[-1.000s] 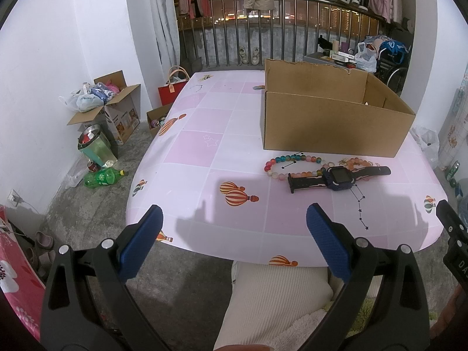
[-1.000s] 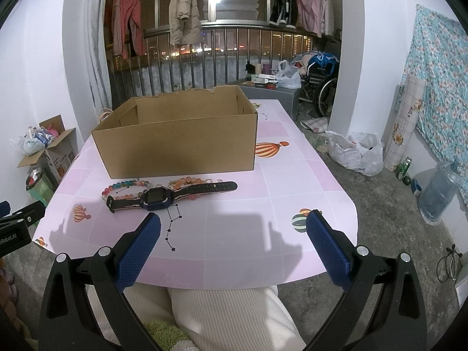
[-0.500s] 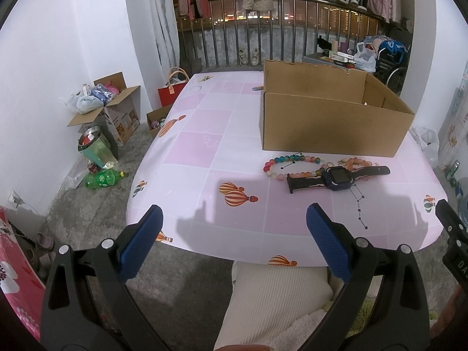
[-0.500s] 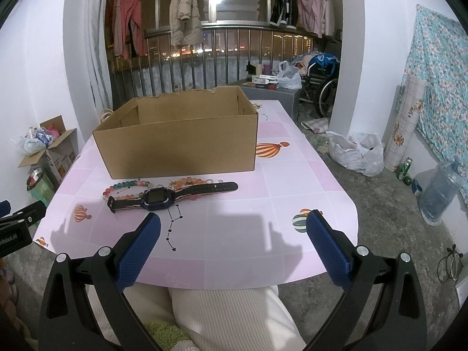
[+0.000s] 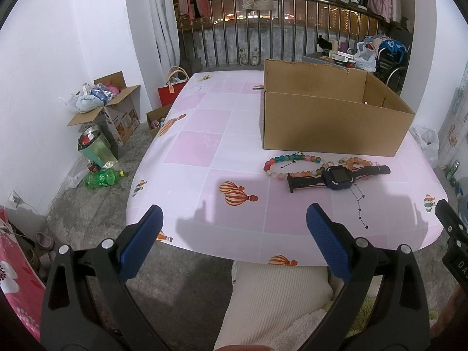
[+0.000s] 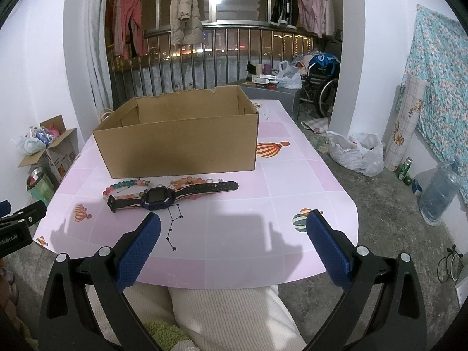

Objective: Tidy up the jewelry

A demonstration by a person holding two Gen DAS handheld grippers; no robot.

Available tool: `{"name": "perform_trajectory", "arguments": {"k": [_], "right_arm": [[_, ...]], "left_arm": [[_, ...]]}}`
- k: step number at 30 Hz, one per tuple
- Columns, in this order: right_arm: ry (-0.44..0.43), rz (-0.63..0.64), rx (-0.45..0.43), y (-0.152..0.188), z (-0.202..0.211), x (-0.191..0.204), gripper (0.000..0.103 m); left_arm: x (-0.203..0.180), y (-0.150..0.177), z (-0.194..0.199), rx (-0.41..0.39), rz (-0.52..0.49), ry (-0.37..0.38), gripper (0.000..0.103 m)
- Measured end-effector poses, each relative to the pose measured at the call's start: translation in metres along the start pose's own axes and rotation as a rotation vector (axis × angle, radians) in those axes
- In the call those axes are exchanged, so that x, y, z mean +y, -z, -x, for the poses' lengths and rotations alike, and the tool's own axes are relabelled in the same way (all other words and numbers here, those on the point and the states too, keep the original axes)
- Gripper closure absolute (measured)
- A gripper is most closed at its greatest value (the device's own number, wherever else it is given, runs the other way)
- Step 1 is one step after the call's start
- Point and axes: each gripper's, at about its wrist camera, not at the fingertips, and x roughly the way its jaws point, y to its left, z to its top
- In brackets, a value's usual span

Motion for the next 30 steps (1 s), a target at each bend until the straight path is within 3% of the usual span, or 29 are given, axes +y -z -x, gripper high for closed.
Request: {"name": "perform_trajectory", "arguments": {"k": [17,30], "right_arm": [[0.001,-0.001,0.006,-0.002,0.000,-0.002,0.006],[0.007,-0.006,0.090,-0.002,-0.034,-0.002,0.006]], "left_arm": [[-0.009,0.001,0.001,0.007,-0.002,-0.001,0.008],[-0.012,-0.002,-0.035,0.090,-0.027,-0.007,0.008]]}}
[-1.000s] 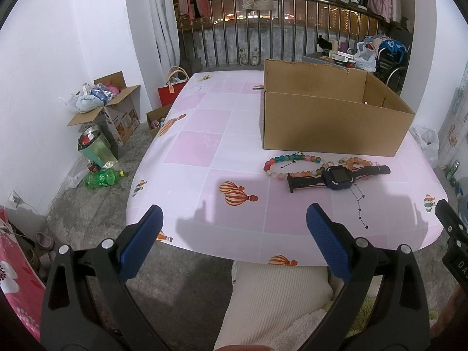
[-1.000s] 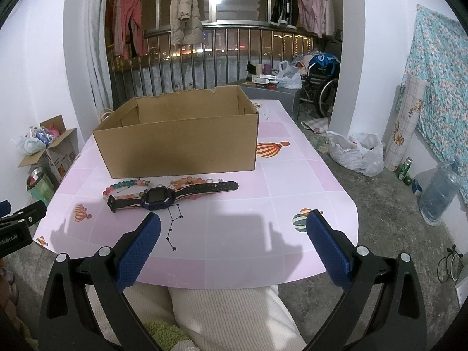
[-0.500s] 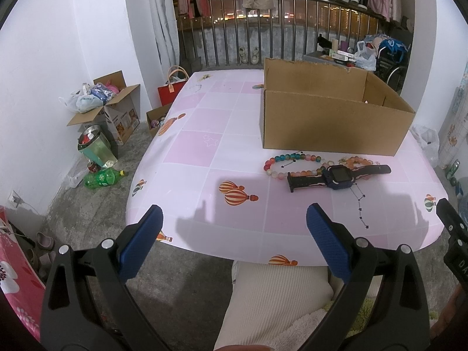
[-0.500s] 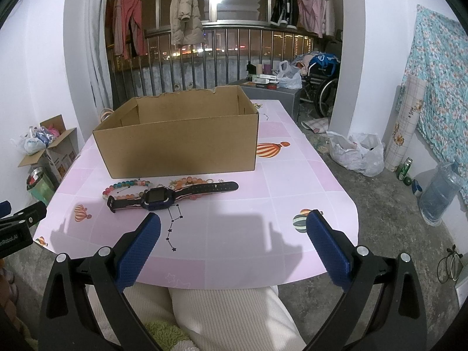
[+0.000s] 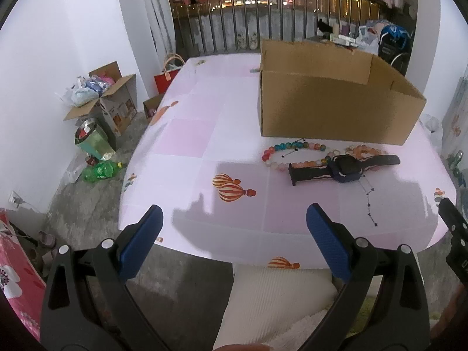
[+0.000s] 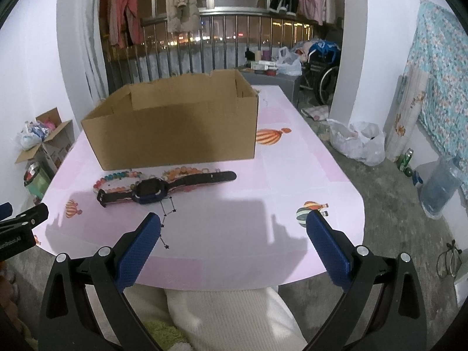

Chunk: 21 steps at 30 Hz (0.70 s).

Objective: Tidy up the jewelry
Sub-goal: 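Move both grippers toward the black smartwatch strap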

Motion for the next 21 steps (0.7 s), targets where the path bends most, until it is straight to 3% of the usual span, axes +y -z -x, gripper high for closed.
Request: {"name": "perform_trajectory", "arguments": {"k": [9,15,18,21], "right_arm": [[-0.010,0.014,0.088,-0.007,-0.035,0.004,0.006],[-0.026,0.014,0.100,-0.016,-0.056,0.002,0.006],[-0.032,0.034,0.085,-0.022,-0.065,0.000,0.006],[-0.058,0.057,0.090,-0.028,-0.076,-0.001,0.006]], "left_arm": [[-0.014,-0.016,-0.035,0.065,-0.034,0.013,0.008],[-0.024,-0.029,-0.057,0.079,-0.060,0.036,0.008],[-0.030,-0.033,-0.064,0.061,-0.076,0.027,0.008],[-0.034,-0.036,-0.068,0.024,-0.095,0.072,0.008]]}}
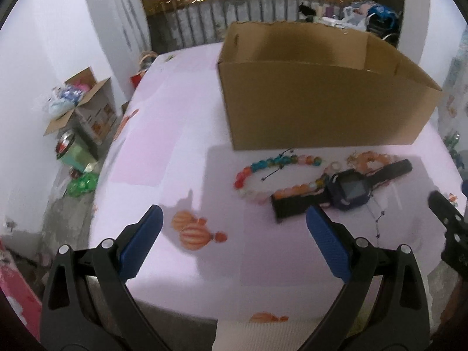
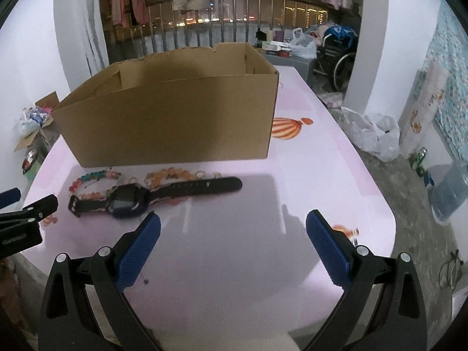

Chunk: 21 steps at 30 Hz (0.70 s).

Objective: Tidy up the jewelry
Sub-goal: 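Move both grippers toward the black smartwatch strap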

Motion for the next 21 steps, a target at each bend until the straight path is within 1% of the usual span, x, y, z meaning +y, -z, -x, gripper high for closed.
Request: {"name": "perform_trajectory", "arguments": {"k": [2,3,4,6,8,11,13,15,18,19,20,21], "right_arm": [[-0.052,-0.002,0.010,-0.005,-0.008,-0.005,0.006],[-0.058,-0.011,0.006,-0.006,-0.010,-0.008,0.006],[-0.069,-0.020,-0.001,-0.009,-0.013,-0.012,0.006],[-0.077,-0.023,-0.008,-0.013,-0.018,-0.017,0.006],[-0.084,-0.020,-0.010,-0.017,-0.024,-0.021,0.006],[-0.127,-0.022,0.000,-0.022,-0.033,-0.025,0.006],[-0.159,-0.028,0.017,-0.024,-0.039,-0.027,0.013],[-0.188,-0.032,0.037,-0.025,-0.046,-0.027,0.023],[-0.224,-0.050,0.067,-0.026,-0.055,-0.029,0.035],[-0.229,-0.052,0.073,-0.026,-0.057,-0.029,0.037],[-0.229,-0.050,0.079,-0.027,-0.060,-0.029,0.042],[-0.228,-0.048,0.083,-0.027,-0.062,-0.028,0.047]], "left_arm": [[0.001,-0.001,0.000,-0.041,-0.012,0.092,0.008],[0.002,-0.001,0.000,-0.063,-0.003,0.149,0.008],[0.004,-0.001,0.000,-0.079,0.009,0.190,0.008],[0.006,-0.001,-0.001,-0.093,0.025,0.245,0.008],[0.005,-0.003,-0.005,-0.085,0.032,0.265,0.008],[0.001,-0.005,-0.011,-0.070,0.038,0.298,0.008],[0.000,-0.004,-0.013,-0.065,0.049,0.311,0.008],[-0.001,-0.001,-0.014,-0.066,0.049,0.330,0.008],[0.001,0.002,-0.020,-0.054,0.061,0.370,0.009],[0.003,0.003,-0.020,-0.054,0.067,0.384,0.013],[0.003,0.003,-0.019,-0.053,0.072,0.391,0.019],[0.004,0.003,-0.022,-0.040,0.077,0.397,0.029]]}}
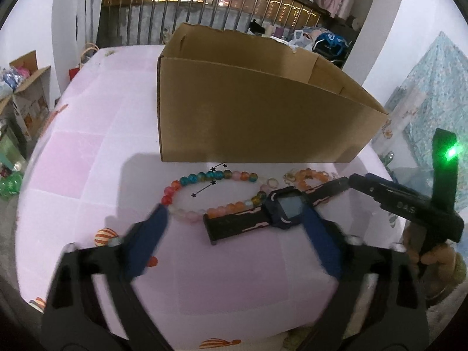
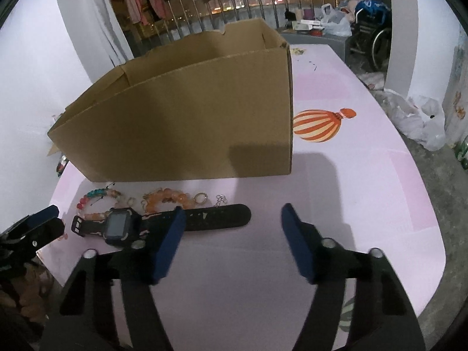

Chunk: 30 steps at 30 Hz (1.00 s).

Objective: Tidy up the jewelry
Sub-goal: 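Move both grippers toward the black smartwatch strap, then close the right gripper on the strap end while the left gripper grips near the watch face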

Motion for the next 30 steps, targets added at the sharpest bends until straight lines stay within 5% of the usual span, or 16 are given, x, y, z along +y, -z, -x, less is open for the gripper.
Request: {"name": "perform_trajectory", "arguments": {"k": [4,13,30], "right_arm": [[0.000,0.013,0.019,-0.002,-0.008,0.002,0.053],[-0.015,0.028,0.046,-0.004,-0.011,0.009,0.066],[-0.301,-0.207,0.080,-0.004,-0.003,-0.007,0.066]], "left_arm": [[0.012,0.001,-0.011,0.053,0.057,0.008,0.051],[0.021,0.006,-0.025,0.104,0.091,-0.004,0.076],[0.021,0.004,-0.026,0.104,0.081,-0.011,0.080]]}}
